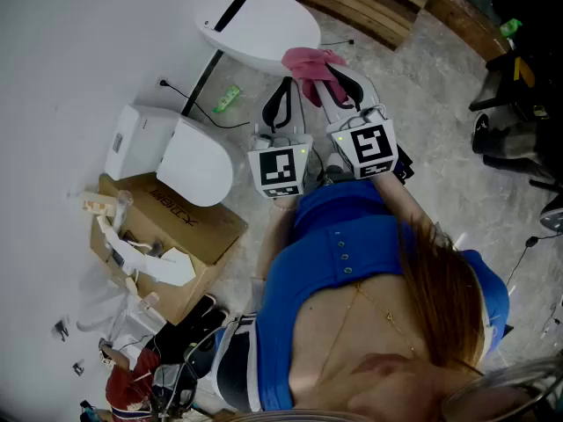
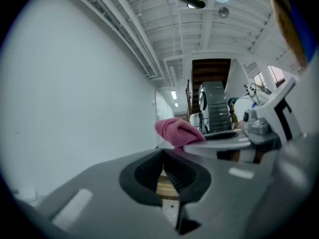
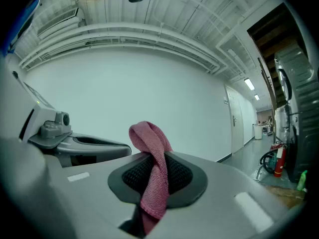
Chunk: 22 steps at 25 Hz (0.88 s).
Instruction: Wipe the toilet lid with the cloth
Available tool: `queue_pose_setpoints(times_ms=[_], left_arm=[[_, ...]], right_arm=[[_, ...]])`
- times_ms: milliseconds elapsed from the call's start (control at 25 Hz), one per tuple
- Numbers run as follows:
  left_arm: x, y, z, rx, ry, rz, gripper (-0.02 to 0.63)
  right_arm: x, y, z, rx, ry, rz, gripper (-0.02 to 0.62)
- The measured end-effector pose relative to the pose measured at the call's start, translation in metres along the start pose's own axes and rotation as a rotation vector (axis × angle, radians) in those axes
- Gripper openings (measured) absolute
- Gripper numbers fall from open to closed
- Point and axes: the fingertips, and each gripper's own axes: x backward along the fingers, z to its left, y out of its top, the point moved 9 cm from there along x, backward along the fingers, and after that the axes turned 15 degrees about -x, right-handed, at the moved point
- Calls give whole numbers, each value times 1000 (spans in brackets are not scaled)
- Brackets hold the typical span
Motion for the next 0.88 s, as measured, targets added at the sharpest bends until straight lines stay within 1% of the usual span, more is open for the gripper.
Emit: queue_pose_setpoints(times_ms=[200,360,520,680,760,880], left_arm=[[-6,0,-5,0,1,-9,2],[-11,-9,4,-5,18,4,3],[-24,-18,25,-10,40,14,3],[-49,-36,50,31,47,22,3],[-65,-48,64,50,53,34,3],[-94,-62,93,55,63,36,3]], right_arm=[[5,1,-16,-33,18,-15,66],[6,8,-40,-37,-18,-52,67],[-2,13,-65,-52,-67,-67,67],[-22,12,-82,-43,-109,-66,67],[-37,9,-92,-38,-130,-59,67],[-72,9,-103,-36,-156,-58,67]])
